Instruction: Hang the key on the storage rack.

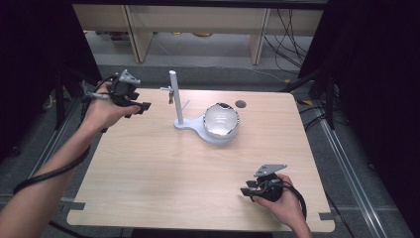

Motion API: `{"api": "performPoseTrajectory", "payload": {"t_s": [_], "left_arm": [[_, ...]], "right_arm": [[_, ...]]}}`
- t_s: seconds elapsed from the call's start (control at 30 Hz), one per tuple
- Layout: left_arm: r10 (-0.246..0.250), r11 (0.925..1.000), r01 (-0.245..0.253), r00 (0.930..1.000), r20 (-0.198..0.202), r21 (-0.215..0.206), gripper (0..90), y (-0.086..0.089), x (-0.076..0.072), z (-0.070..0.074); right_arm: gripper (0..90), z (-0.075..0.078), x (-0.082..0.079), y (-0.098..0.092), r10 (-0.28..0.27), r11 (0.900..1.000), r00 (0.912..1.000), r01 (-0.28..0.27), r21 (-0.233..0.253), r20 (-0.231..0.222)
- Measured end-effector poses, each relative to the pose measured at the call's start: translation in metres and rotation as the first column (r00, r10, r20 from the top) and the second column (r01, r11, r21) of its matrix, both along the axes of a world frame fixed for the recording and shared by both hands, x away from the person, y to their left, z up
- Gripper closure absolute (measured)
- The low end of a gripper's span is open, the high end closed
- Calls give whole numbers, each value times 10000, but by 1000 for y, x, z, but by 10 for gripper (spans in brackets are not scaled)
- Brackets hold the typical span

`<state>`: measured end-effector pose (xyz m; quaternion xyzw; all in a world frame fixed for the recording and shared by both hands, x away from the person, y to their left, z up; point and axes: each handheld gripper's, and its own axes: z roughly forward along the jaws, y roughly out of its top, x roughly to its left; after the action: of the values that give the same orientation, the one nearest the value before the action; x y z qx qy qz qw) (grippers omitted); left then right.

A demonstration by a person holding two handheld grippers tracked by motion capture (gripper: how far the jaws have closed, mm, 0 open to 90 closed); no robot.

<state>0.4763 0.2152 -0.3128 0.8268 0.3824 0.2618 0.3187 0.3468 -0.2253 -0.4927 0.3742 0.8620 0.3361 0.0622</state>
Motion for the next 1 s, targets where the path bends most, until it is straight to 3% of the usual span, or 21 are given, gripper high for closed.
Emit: {"api": "performPoseTrajectory", "payload": {"t_s": [0.23,0.3,0.4,0.5,0.53,0.57,0.7,0.73,1.0], "left_arm": [[-9,10000,9,9998,203,-10,388,9,-27,-27],[-11,10000,12,9999,139,-47,382,11,-33,-36],[84,9998,-84,10000,51,-172,373,16,-44,-52],[295,9980,-289,9995,94,-559,365,20,-55,-71],[316,9982,-314,9995,18,-519,360,25,-62,-83],[316,9982,-314,9995,18,-519,359,25,-62,-83],[550,9973,-560,9982,-223,-465,354,36,-73,-105],[768,9956,-785,9964,-349,-513,354,42,-79,-115],[1222,9893,-1266,9905,-628,-724,352,56,-98,-146]], "right_arm": [[605,0,0,0,136,9999,9998,-136,5,173],[605,1,-1,1,44,10000,10000,-44,55,-25],[604,0,-1,1,25,10000,10000,-25,63,-4],[603,-1,0,0,160,9999,9995,-158,-41,283],[602,-1,0,0,151,9999,9995,-151,-22,272],[602,-1,0,0,151,9999,9995,-151,-22,272],[601,0,0,0,141,9999,9995,-140,-47,296],[601,1,-1,1,56,10000,9999,-57,18,129],[600,-1,0,3,82,9999,9996,-85,115,264]]}}
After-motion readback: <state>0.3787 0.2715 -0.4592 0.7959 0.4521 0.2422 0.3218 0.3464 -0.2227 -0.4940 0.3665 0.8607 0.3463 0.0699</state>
